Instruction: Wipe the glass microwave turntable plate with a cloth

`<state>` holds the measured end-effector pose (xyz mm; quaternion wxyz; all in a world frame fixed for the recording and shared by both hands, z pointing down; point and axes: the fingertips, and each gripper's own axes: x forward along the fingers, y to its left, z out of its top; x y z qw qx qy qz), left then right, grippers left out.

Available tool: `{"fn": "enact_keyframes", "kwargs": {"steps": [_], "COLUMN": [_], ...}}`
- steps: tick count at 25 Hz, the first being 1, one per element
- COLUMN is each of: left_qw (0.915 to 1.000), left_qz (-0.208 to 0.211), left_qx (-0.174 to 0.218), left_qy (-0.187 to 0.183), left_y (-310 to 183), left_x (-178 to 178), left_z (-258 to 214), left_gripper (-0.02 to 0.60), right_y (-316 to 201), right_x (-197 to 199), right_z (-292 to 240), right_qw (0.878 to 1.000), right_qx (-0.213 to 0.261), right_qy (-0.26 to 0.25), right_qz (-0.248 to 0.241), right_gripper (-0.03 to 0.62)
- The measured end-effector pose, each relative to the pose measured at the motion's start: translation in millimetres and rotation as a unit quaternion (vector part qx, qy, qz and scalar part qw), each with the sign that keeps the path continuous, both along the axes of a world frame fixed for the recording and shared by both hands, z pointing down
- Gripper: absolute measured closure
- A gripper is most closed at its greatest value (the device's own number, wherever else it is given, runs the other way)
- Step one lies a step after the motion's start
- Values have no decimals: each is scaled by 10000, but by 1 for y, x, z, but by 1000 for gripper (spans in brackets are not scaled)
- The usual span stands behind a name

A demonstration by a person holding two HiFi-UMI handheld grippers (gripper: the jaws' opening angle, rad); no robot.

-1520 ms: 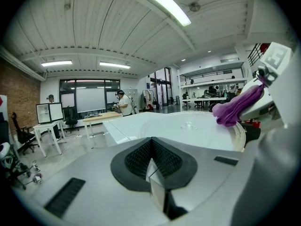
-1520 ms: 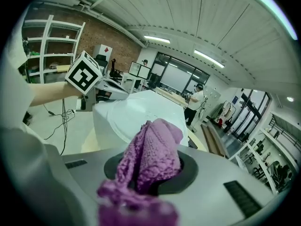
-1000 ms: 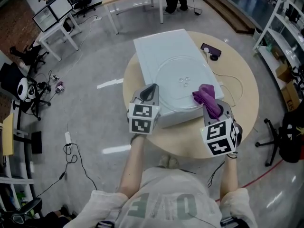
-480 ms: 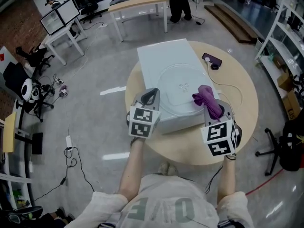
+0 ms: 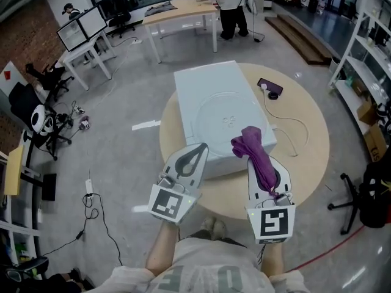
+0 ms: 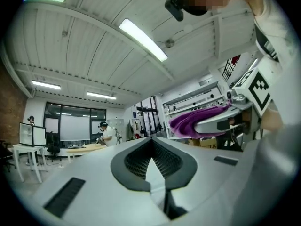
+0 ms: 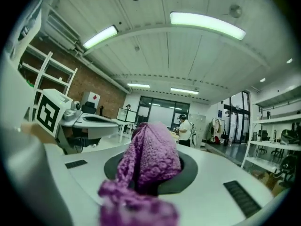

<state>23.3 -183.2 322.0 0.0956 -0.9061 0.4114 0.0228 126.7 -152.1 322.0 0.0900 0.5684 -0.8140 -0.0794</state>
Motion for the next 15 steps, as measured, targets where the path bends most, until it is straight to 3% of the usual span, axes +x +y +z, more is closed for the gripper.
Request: {"fn": "enact_keyframes", "kwargs": {"steps": [4,8,11,15], "left_qw": [9995,9986,9990,9994], "left_qz": [275,277,339,348], "left_qx": [-152,-436,-278,42], "left_qy": [33,-56,-37,-79], "left_y": [35,61,86,152], "left_x": [3,-4,-5,-23], "left_z": [19,43,44,40], "left_gripper": [579,580,579,579], "right_y": [32,64,91,146], "right_x": [-4,-13,-16,-29], "right_z": [22,52,60,60], "right_qw": [9984,9980,9990,9988], "right_qx": [121,-206,-298,-395], "right_qy": [-509,-457,-154,-255], "right_qz": [-233,-381,-302,-169], "right_gripper": [545,546,546,545]}}
